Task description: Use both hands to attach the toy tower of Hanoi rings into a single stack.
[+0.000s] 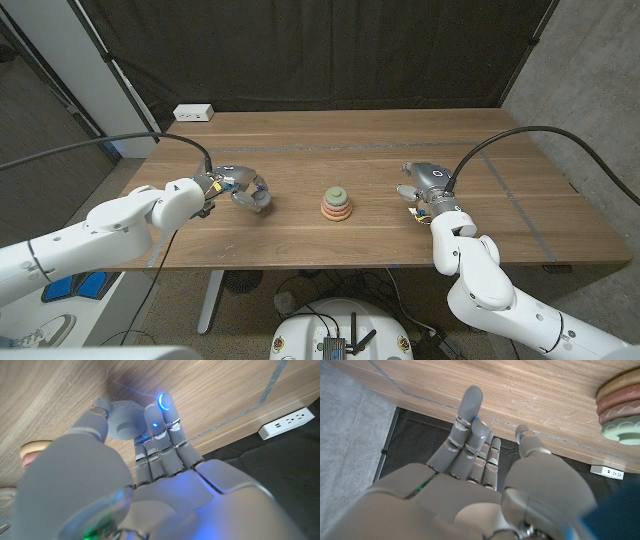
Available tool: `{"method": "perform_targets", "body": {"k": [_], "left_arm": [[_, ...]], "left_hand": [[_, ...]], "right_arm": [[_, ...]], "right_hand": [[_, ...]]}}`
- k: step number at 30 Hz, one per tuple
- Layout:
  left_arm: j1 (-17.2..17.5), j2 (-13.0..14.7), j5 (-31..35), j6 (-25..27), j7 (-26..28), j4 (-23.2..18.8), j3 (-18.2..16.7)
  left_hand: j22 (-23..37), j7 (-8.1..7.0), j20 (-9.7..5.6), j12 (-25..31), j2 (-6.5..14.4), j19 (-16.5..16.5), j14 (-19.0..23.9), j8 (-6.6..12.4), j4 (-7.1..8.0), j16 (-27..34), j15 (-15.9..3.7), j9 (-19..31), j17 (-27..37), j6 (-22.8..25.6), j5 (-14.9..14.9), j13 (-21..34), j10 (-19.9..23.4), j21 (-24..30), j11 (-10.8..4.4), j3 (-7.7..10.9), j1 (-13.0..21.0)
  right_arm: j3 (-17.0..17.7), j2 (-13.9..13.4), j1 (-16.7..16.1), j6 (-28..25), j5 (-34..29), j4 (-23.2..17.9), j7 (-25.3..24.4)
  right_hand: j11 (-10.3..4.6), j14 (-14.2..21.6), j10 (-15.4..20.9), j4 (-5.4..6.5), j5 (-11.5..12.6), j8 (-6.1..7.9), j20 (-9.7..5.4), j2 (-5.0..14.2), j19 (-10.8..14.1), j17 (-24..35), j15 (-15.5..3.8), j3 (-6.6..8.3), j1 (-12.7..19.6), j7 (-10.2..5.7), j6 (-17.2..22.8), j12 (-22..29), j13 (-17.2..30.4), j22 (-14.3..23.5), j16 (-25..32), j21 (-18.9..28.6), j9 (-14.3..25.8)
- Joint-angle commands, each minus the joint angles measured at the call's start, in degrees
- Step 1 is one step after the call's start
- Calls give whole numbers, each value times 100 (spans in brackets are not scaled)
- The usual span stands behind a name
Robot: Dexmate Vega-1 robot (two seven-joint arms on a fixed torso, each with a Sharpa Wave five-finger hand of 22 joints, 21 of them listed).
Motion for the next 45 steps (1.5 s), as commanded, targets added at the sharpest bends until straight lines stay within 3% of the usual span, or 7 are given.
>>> {"method": "perform_targets", "body": {"k": [1,13,26,45], "left_arm": [[138,259,-265,157,58,-300,-263],[312,496,-762,61,163,-460,-674],[290,678,-784,237,122,-710,-807],[-526,67,-450,-309,-292,-360,-136]], "left_hand": [[13,9,-696,15,13,3,37,-35,20,-13,-443,12,24,-3,32,75,350,37,-377,9,48],[11,18,-713,-1,17,-1,28,-60,29,-36,-444,20,24,4,45,100,368,39,-352,4,44],[12,26,-732,-1,24,44,68,-62,24,-29,-444,29,41,69,62,120,436,61,-392,4,60],[10,5,-735,-37,-5,53,98,-80,38,-46,-445,43,40,137,81,130,501,67,-421,-35,7]], "right_arm": [[46,-2,-87,-25,35,-57,-90],[51,8,-147,-45,59,-82,-173],[55,9,-202,-91,57,-124,-263],[89,-31,-219,-131,154,-164,-297]], "right_hand": [[1,-6,46,-2,36,-15,-217,1,-17,8,-145,34,-54,0,67,49,23,11,21,-28,9],[1,16,49,-18,53,-15,-220,18,-8,27,-144,61,-45,-14,81,42,27,11,47,-27,9],[12,26,96,-25,69,-9,-218,29,2,38,-143,85,-49,-3,112,49,29,12,68,-24,8],[5,42,130,-33,91,-10,-217,37,13,46,-143,114,-60,7,136,52,47,13,94,-21,7]]}}
